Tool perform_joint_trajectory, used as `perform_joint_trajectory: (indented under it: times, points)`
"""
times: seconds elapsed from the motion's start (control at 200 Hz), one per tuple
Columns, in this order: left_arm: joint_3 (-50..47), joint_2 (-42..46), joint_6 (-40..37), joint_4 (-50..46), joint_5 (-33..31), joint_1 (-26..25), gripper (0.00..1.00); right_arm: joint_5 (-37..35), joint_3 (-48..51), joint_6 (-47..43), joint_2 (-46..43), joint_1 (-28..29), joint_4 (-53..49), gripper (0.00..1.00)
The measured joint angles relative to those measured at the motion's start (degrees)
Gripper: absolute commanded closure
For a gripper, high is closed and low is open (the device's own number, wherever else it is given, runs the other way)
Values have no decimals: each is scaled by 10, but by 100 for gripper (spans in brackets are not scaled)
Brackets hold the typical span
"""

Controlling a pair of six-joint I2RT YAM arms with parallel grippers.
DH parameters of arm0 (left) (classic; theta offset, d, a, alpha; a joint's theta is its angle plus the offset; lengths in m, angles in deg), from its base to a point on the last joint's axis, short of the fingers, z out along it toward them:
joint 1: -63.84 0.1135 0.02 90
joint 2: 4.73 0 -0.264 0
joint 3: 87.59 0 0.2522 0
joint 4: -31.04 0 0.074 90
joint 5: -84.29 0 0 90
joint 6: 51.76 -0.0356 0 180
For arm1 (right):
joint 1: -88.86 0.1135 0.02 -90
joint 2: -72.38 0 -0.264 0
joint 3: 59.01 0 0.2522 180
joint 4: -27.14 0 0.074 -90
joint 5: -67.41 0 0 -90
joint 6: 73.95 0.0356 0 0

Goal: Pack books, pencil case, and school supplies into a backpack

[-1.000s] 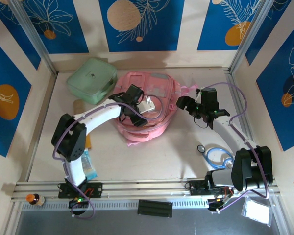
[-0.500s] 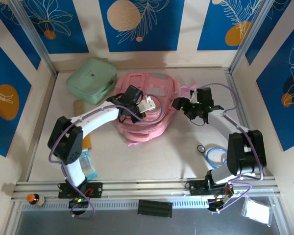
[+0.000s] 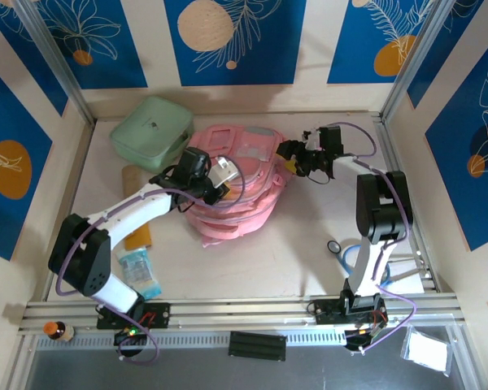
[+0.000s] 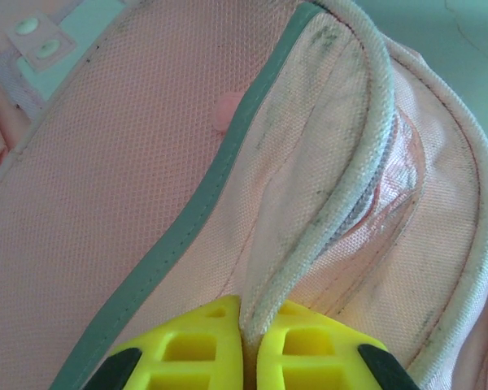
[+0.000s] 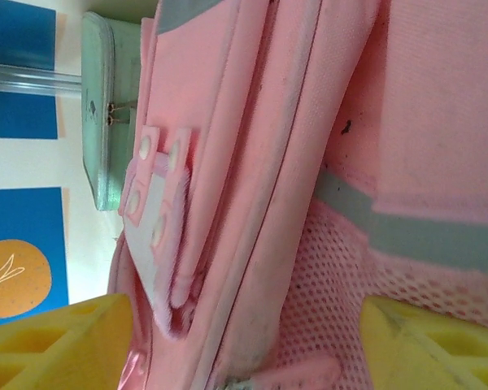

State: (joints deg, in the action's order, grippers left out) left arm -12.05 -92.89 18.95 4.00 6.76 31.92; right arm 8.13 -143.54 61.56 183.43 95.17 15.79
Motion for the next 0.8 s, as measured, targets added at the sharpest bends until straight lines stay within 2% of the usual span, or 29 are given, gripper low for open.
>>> perform_joint_trajectory:
  times: [0.185,0.46,0.8]
  points:
    - [-5,0,11,9,9,3,90,30,-6,10,18,6,14,27]
    - [-6,0,15,13,14,8,90,94,9,4,16,21,45,37]
    - [-7,0,15,14,17,12,89,119,63,-37,-56,-2,25,48]
